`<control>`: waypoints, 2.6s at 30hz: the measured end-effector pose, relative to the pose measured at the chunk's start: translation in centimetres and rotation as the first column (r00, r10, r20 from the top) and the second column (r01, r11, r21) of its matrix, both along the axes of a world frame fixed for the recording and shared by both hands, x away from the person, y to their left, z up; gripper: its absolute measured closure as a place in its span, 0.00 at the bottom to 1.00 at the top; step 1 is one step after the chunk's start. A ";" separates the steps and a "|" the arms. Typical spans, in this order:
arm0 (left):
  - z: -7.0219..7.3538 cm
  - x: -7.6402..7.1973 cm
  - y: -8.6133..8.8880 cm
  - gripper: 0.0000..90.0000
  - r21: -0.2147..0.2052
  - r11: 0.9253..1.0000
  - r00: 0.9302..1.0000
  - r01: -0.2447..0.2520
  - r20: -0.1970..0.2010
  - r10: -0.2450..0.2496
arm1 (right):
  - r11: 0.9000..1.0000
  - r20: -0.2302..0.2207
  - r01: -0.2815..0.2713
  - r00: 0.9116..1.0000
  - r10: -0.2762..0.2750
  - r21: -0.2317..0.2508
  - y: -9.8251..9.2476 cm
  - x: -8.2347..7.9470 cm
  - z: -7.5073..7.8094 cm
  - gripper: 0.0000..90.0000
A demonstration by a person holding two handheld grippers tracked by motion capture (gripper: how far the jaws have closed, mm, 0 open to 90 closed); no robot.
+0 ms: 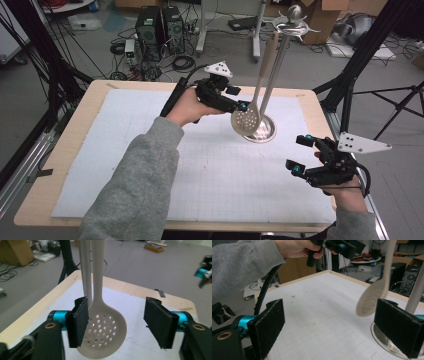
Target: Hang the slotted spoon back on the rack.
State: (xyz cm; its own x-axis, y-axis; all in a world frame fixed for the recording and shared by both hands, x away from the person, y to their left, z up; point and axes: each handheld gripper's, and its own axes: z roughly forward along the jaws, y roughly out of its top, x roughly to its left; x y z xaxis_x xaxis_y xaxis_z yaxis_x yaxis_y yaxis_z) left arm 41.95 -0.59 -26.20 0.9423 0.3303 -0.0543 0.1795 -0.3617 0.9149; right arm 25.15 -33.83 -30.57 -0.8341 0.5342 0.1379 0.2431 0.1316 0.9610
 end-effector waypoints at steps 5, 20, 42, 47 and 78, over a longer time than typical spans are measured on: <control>-0.3 -0.9 1.8 0.30 -0.057 0.998 1.000 0.016 0.008 -0.015 | 1.000 -0.005 0.001 1.000 -0.001 -0.004 0.1 0.0 0.0 0.10; -1.1 -3.3 5.6 0.13 -0.104 0.995 0.997 -0.003 0.071 0.010 | 1.000 -0.007 0.001 1.000 -0.001 -0.022 0.4 0.2 -0.2 0.10; -3.3 -6.7 13.6 0.13 -0.138 0.983 0.986 -0.125 0.096 0.138 | 0.998 -0.028 -0.002 1.000 0.001 -0.055 1.3 0.5 -0.6 0.10; -3.9 -7.5 15.0 0.13 -0.142 0.980 0.983 -0.140 0.098 0.155 | 0.998 -0.027 -0.001 1.000 0.000 -0.060 1.3 0.5 -0.7 0.10; -6.8 -12.7 24.8 0.13 -0.254 0.931 0.944 -0.263 0.131 0.302 | 0.999 0.034 0.007 0.999 -0.006 -0.035 1.9 0.9 -0.1 0.10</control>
